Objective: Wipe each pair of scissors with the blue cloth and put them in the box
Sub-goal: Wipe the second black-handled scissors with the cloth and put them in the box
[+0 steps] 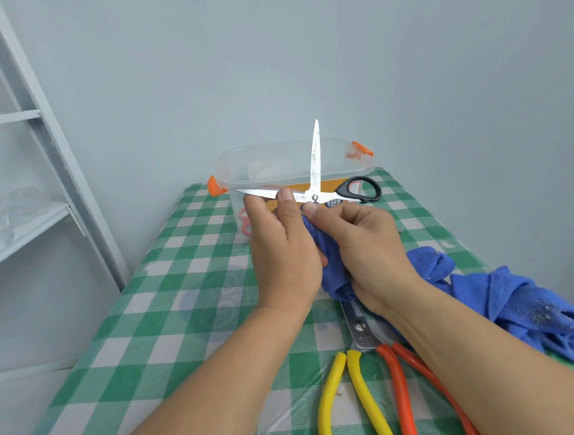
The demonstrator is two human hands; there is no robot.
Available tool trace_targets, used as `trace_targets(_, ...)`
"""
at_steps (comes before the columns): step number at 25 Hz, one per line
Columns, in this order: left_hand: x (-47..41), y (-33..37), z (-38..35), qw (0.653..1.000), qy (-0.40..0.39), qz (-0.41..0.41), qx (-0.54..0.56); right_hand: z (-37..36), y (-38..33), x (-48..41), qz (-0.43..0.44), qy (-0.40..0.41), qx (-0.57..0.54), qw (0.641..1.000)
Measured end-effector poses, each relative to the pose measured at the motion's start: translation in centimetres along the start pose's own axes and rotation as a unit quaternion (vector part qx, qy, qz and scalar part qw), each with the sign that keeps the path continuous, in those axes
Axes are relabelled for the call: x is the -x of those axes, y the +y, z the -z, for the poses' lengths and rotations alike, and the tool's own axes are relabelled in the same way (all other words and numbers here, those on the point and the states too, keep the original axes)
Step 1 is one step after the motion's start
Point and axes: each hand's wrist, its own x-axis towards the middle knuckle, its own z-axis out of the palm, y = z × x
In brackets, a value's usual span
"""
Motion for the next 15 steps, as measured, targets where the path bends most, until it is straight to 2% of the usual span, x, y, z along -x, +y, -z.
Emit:
trace_targets(4,-0.2,0.5,0.2,0.999,0.013,0.033,0.024,0.3,-0.5,0.0,-0.06,-0.024,-0.058,0.996)
trace_targets(6,-0.2,0.7,0.2,0.999,0.021,0.04,0.022,0.2,-0.4,0.1,-0.061,-0.024,-0.067,0.996)
trace_targets(8,-0.3,0.6,0.2,0.999,0.023,0.023,-0.005,0.0,-0.1,0.3,-0.023,-0.007,-0.034,0.999)
trace_targets(12,0.1,0.7,0.0,1.0,-0.008,0.002,-0.022,-0.4,-0.1,0.4,0.079,0.039,0.101,0.991)
trace_targets(15,0.3,1.0,0.0,1.0,-0.003,0.011,-0.023,-0.5,-0.2,0.4,0.097,0.041,0.152,0.983)
